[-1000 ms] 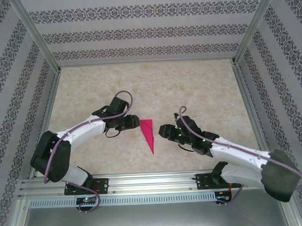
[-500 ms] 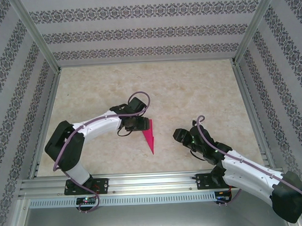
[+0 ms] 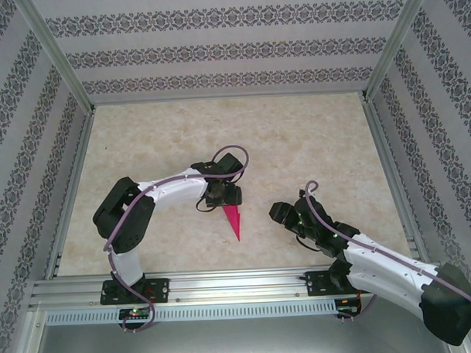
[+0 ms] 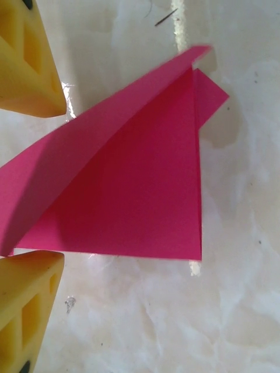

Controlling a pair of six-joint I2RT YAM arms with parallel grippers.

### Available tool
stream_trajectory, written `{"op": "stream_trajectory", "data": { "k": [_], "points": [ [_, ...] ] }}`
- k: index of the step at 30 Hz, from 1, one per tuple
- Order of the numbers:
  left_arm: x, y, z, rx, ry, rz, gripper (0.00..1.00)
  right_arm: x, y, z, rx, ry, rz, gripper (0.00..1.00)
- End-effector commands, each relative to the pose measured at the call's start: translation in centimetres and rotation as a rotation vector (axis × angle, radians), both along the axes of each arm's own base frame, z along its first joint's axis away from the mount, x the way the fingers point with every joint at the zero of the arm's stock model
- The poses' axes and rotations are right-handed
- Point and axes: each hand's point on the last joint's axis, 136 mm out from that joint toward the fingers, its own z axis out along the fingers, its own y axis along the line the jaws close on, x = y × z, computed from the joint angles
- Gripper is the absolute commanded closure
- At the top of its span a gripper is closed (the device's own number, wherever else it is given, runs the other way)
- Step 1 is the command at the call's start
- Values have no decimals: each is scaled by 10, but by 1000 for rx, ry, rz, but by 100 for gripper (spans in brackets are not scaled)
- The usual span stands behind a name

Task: Fold a paper plane with a square sheet of paper (pick it up from the middle)
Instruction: Move a paper plane to the center of the table.

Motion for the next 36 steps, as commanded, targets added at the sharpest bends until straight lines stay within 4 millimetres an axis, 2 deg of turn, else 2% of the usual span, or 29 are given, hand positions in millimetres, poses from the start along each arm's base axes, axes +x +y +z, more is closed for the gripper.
{"op": "stream_trajectory", "data": {
  "k": [1, 4, 10, 13, 14, 16, 20, 23, 25, 27, 30, 33, 36],
  "points": [
    [0, 0, 11, 8, -20, 26, 40, 5, 5, 5, 28, -15, 2, 35],
    [0, 10, 17, 33, -43, 39, 45, 6, 8, 4, 25, -9, 13, 35],
    [-6, 24, 26, 26, -81, 63, 65, 10, 25, 8, 27, -1, 83, 35],
    [-9, 31, 27, 29, -96, 72, 76, 13, 39, 9, 25, 2, 143, 35],
    [-10, 32, 28, 27, -100, 67, 82, 17, 48, 18, 37, -17, 164, 35],
    [-12, 35, 27, 31, -104, 64, 89, 20, 61, 21, 37, -24, 208, 35],
    [-16, 40, 22, 27, -101, 61, 92, 25, 84, 20, 11, -15, 282, 37],
    [-14, 35, 26, -13, -112, 53, 81, 29, 88, 10, -30, 19, 289, 38],
    [-11, 30, 34, -53, -131, 52, 69, 32, 88, 6, -34, 25, 269, 38],
    [-6, 25, 40, -74, -144, 54, 50, 34, 87, 1, -35, 35, 249, 38],
    [0, 16, 40, -84, -121, 50, 37, 36, 83, -7, -53, 56, 224, 38],
    [3, 5, 33, -97, -87, 38, 32, 36, 80, -11, -61, 65, 203, 38],
    [5, -3, 25, -99, -60, 24, 30, 36, 77, -12, -73, 65, 190, 38]
  ]
}}
